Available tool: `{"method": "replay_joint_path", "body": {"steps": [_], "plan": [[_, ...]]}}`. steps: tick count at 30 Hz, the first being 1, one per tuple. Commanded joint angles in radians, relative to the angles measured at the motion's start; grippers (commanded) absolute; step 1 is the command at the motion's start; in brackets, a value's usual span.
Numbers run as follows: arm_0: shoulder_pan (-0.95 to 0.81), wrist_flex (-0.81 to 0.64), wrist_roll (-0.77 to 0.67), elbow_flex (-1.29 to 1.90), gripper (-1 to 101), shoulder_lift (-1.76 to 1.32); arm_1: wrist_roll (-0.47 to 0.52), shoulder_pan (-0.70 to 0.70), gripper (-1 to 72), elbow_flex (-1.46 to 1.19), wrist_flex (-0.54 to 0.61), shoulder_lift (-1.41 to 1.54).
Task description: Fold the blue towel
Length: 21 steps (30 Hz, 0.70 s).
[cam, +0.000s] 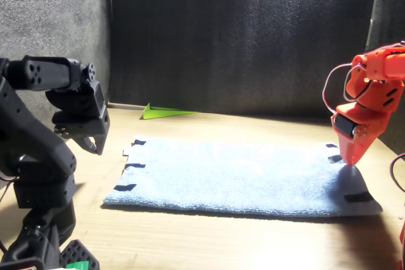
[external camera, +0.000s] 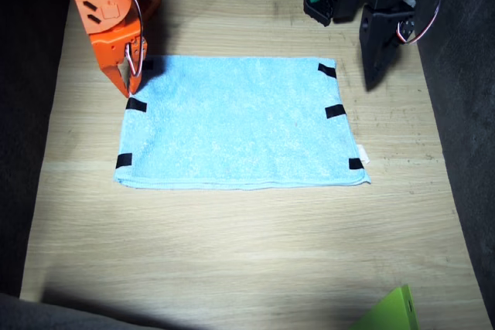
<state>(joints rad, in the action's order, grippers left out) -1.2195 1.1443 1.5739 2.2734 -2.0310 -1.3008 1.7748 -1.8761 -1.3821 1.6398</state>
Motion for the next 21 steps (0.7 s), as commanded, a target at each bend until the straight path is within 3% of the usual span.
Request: {"method": "replay_joint_path", "body": {"steps": [1, 21], "plan": [[-0.005, 0.005, 0.011, 0.018, 1, -0.031, -0.020, 0.011, 0.0, 0.048, -0.037, 0.083], [0.003, -0.006, 0.012, 0.055, 1, -0.071, -0.003, 0.117, 0.0, 0.221, -0.236, 0.097]]}}
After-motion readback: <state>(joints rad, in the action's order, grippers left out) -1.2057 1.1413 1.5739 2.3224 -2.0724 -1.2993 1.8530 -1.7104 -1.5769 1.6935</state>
